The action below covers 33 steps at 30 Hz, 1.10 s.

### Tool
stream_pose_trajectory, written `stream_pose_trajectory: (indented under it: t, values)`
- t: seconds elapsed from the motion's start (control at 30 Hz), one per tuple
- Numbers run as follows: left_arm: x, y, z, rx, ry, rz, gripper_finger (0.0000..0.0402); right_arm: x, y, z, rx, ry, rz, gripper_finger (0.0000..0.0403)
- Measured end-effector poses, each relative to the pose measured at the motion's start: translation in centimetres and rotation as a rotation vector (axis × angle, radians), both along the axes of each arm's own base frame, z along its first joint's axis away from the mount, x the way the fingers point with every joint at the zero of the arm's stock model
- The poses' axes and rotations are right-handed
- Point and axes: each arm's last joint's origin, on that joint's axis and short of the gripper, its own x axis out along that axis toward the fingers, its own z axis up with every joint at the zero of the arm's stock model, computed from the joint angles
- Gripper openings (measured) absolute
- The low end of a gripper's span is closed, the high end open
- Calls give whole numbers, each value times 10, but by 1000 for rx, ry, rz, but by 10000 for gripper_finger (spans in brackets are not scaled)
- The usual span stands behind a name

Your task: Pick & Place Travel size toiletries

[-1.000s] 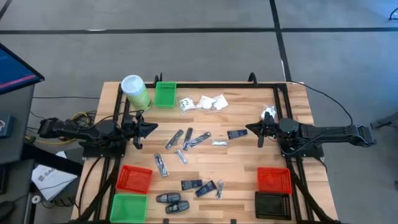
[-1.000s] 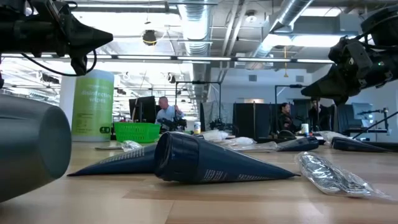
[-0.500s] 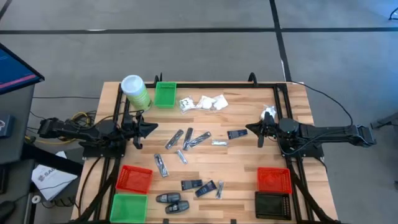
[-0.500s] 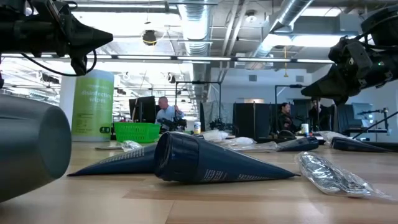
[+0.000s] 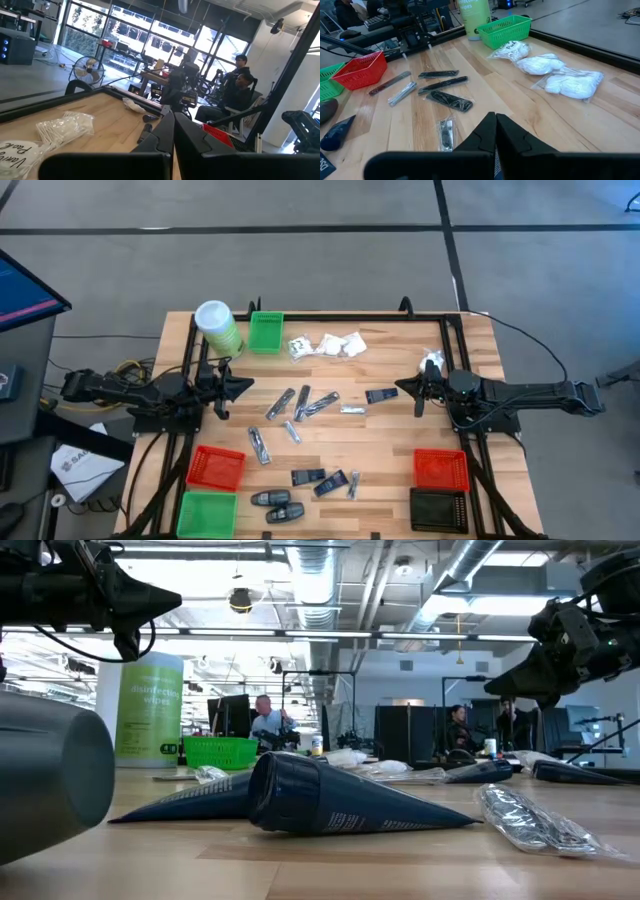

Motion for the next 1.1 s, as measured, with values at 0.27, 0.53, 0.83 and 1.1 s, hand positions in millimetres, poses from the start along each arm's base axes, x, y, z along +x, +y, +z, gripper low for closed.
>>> stream_pose_trajectory:
  t: [0.27, 0.53, 0.83, 1.1]
  values:
    - [0, 0, 0, 0, 0, -2, 2, 0, 0, 0, 0, 0, 0, 0]
    - [0, 1, 0, 2, 0, 1, 2, 0, 0, 0, 0, 0, 0, 0]
    - [0, 3, 2, -6, -24, 49, 2, 0, 0, 0, 0, -1, 0, 0]
    - [-7, 8, 19, -313, -299, 144, 2, 0, -1, 1, 1, -12, -9, 0]
